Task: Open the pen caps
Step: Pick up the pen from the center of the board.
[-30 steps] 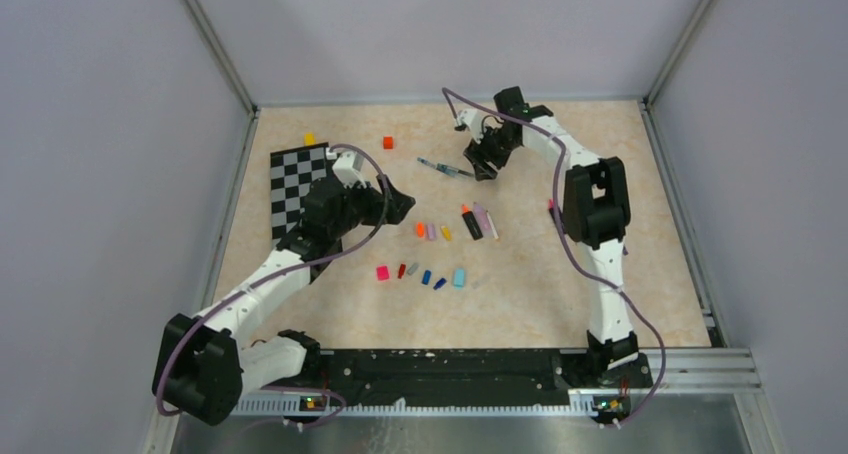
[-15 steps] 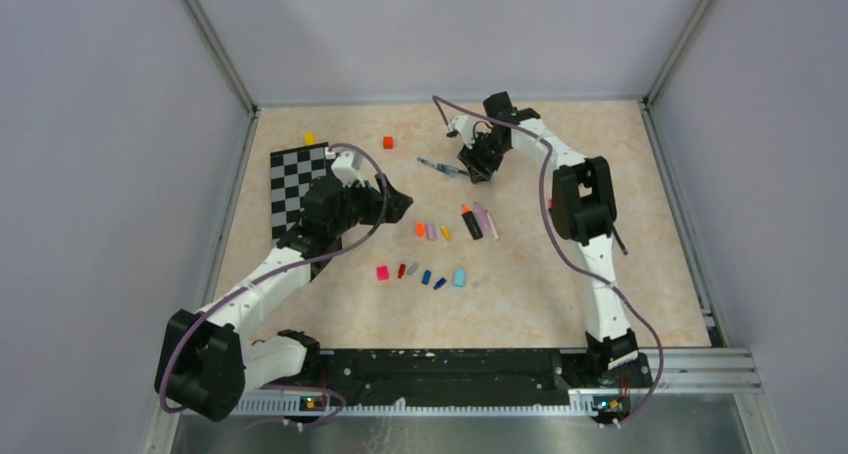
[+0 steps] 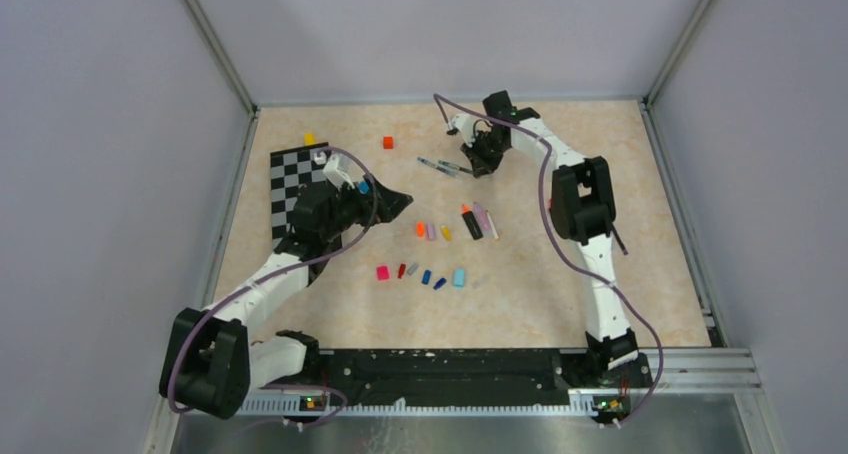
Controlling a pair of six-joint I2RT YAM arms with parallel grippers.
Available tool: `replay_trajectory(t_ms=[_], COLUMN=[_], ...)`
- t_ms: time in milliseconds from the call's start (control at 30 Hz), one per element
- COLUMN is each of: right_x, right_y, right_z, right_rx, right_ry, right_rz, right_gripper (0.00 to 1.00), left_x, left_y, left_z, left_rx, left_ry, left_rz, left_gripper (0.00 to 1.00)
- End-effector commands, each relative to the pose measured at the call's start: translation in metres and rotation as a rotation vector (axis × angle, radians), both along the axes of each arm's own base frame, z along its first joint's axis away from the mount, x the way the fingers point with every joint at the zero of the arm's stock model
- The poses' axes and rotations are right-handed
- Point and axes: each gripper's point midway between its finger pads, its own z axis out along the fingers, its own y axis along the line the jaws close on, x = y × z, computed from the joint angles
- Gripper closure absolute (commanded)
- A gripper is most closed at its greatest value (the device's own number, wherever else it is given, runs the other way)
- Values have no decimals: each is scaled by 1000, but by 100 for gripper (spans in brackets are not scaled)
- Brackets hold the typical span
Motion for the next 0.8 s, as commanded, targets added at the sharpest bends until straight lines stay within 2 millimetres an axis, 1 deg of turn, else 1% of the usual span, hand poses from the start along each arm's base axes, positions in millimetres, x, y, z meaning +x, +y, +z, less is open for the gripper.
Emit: replay_trajectory(t_ms=[0,133,233,267,433,567,767], right_x=[-17,-23,-30,-32,-43,-53,-73], right_y=[-11,-19,-22,-23,-23,-21,-15], right_z=[-9,-5,6,14,37,53,75], right_rx=[-45,-13,29,46,131,194,292], right_ry=[59,67,79,69,54,55,71], right_rz=[-60,-133,-163,-170,-204,-213,-204], right_gripper=[98,100,100,100,100,100,100], left_x=[-8,-17,-22,-23,-22,-21,-12], left_y=[-17,-28,-35,-38,-50,-61,-80], left_z=[29,35,40,40,34,33,29], left_rx=[-152,-197,-230,-241,-293,-324,-317], left_ry=[-53,-61,-77,-71,-8,-2,9], left_rz=[-113,-200,-267,-283,-344,-370,-371], left_gripper=[1,1,1,1,1,1,1])
